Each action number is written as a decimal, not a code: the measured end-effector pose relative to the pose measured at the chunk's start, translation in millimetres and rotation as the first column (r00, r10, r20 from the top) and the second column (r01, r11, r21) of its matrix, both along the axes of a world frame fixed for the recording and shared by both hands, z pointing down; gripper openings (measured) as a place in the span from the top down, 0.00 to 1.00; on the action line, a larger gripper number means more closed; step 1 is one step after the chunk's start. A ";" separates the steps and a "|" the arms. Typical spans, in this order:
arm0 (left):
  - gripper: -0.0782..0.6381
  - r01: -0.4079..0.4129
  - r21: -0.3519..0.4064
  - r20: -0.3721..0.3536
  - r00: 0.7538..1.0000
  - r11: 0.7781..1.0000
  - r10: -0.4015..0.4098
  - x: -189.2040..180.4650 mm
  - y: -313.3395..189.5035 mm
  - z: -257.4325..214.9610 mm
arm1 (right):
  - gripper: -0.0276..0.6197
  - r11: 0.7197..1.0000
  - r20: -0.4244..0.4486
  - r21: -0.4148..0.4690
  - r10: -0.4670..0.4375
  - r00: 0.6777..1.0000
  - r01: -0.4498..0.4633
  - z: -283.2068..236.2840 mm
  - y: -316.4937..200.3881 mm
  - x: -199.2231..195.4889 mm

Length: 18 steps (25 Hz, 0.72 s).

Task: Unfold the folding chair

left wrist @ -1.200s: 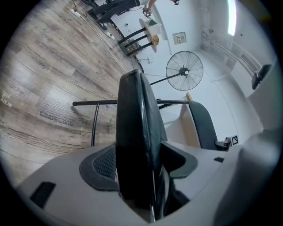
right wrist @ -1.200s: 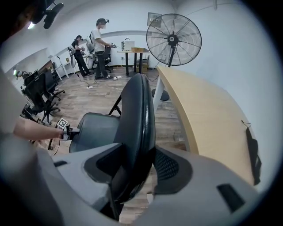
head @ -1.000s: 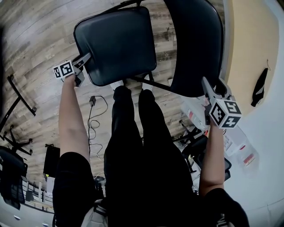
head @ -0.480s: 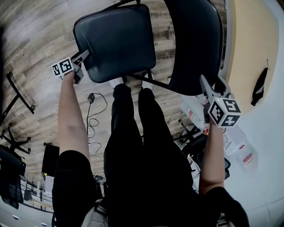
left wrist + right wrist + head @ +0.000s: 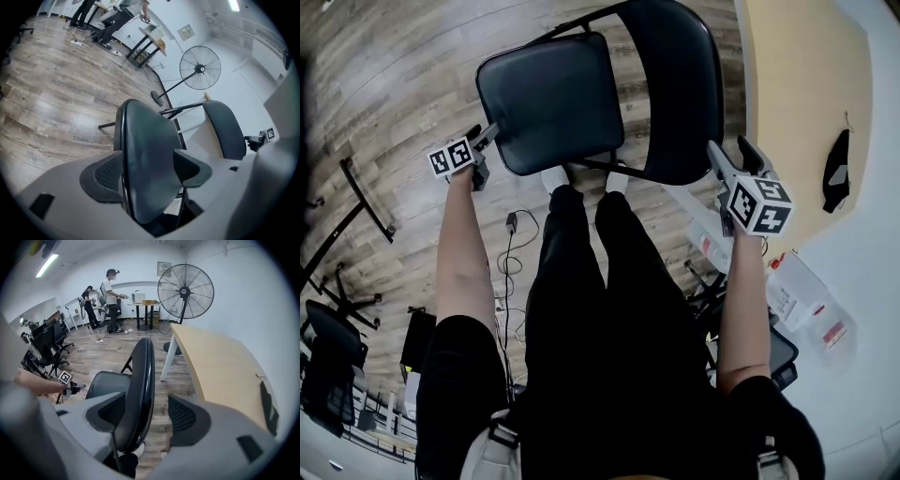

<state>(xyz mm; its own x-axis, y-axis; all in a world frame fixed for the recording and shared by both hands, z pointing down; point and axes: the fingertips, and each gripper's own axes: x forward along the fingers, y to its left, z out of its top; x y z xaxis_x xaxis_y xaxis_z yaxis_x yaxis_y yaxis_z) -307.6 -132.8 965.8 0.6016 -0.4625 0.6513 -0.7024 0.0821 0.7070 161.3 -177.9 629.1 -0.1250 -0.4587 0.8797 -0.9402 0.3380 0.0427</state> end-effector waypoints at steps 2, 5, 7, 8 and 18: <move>0.44 -0.019 0.002 0.019 1.000 1.000 0.019 0.9 8.4 -27.4 | 0.54 1.000 0.019 0.016 0.008 1.000 -0.008 -15.1 0.4 -1.7; 0.44 -0.041 0.036 0.037 0.999 0.999 0.039 6.8 12.6 -77.0 | 0.54 0.999 0.067 0.042 0.004 0.998 -0.007 -36.0 -1.2 -6.7; 0.44 -0.056 0.069 0.036 0.998 0.996 0.053 18.2 16.6 -114.4 | 0.54 0.998 0.102 0.056 -0.018 0.995 0.012 -48.4 -0.9 -11.4; 0.44 -0.060 0.087 0.038 0.998 0.994 0.057 24.3 19.6 -133.6 | 0.54 0.997 0.121 0.066 -0.034 0.992 0.026 -54.7 -0.7 -14.7; 0.44 -0.036 0.332 0.065 0.998 0.943 0.015 107.6 41.1 -358.0 | 0.55 0.928 0.440 0.315 -0.331 0.835 0.201 -160.1 9.6 -81.6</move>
